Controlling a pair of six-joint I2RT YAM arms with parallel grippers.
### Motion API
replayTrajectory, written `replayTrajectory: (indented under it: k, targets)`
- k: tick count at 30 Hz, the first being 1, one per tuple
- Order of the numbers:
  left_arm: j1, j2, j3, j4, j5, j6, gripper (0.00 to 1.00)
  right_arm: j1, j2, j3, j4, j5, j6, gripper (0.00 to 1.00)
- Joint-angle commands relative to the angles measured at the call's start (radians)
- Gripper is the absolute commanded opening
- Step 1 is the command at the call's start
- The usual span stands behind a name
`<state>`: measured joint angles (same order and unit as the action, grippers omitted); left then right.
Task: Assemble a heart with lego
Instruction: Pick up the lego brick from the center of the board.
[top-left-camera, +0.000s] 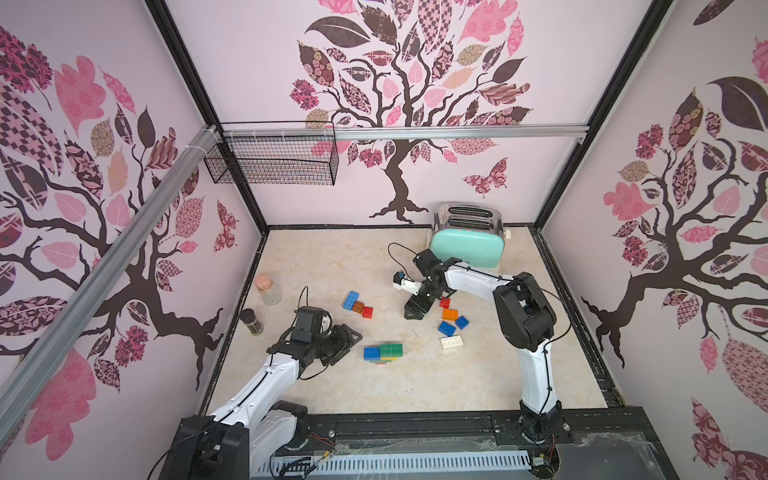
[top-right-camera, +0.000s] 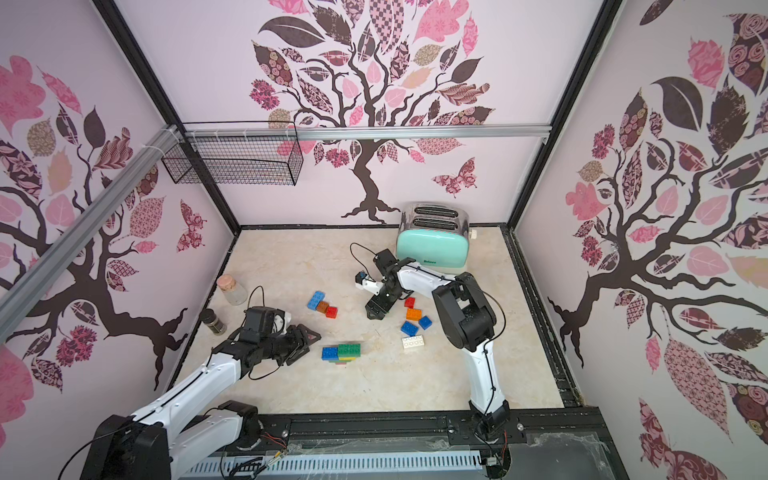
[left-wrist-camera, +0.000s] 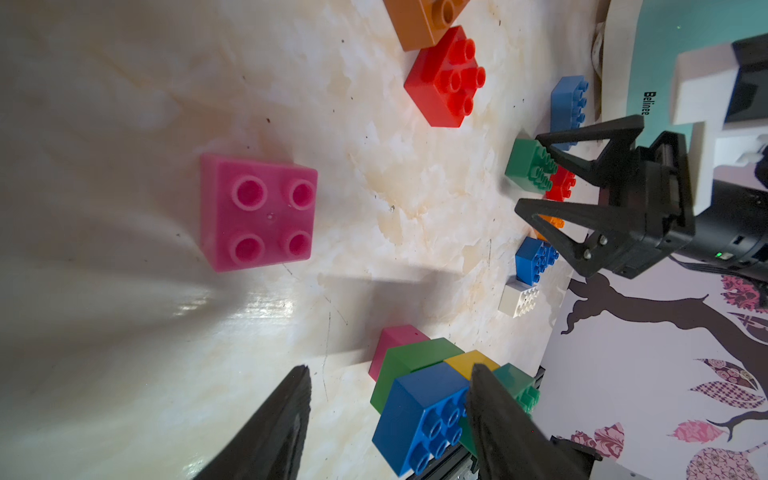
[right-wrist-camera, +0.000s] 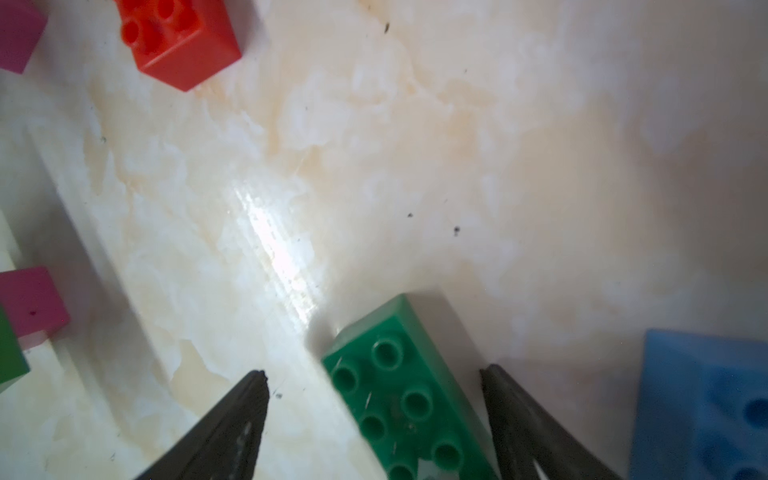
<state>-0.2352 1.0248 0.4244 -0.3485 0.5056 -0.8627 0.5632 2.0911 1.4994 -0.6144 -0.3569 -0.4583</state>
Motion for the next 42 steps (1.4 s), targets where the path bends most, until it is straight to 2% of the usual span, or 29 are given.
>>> replayTrajectory:
  k: [1, 7, 10, 14, 20, 29, 42]
  targets:
    - [0.004, -0.024, -0.003, 0.006, 0.015, 0.011, 0.63, 0.019, -0.056, -0.039, -0.020, -0.020, 0.032, 0.83]
    - [0.004, -0.044, -0.012, -0.007, 0.023, 0.010, 0.63, 0.065, -0.089, -0.074, -0.007, 0.013, 0.072, 0.79]
    - [0.005, -0.055, -0.020, -0.009, 0.024, 0.007, 0.63, 0.068, -0.111, -0.105, 0.044, 0.060, 0.112, 0.75]
    - [0.004, -0.064, -0.030, -0.005, 0.022, 0.002, 0.63, 0.072, -0.094, -0.083, 0.017, 0.100, 0.136, 0.69]
    - [0.005, -0.062, -0.036, 0.001, 0.019, -0.002, 0.62, 0.096, -0.089, -0.088, 0.008, 0.178, 0.128, 0.63]
    - [0.005, -0.052, -0.039, 0.008, 0.025, -0.001, 0.62, 0.125, -0.086, -0.095, 0.012, 0.184, 0.098, 0.50]
    - [0.005, -0.055, -0.045, 0.010, 0.032, -0.001, 0.62, 0.147, -0.096, -0.099, 0.002, 0.291, 0.095, 0.46]
